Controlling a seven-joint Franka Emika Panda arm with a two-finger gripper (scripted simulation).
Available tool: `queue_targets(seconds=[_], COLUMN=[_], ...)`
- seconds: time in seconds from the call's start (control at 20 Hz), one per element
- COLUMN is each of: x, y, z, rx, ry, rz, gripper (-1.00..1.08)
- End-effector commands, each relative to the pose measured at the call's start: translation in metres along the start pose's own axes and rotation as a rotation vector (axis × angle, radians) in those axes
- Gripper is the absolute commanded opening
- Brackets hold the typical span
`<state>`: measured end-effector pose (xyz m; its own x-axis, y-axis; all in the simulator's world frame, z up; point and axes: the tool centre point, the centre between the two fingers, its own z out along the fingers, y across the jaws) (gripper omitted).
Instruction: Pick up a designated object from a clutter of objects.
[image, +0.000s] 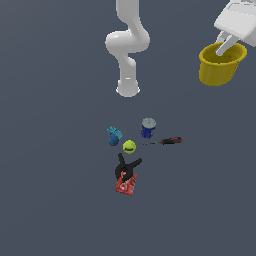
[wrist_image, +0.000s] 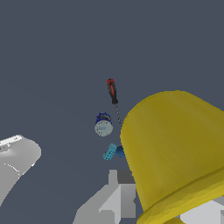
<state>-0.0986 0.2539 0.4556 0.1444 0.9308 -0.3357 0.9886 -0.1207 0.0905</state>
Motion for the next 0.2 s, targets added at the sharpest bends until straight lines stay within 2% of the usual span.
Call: queue_targets(seconds=[0.0,0.15], x=[0.0001,-0.0004], y=[0.0005,0.0009], z=[-0.0023,-0.001], rx=[-0.002,-0.002], ry=[0.001,0.001], rz=[0.002,0.002], gripper=[-1.0,-1.0])
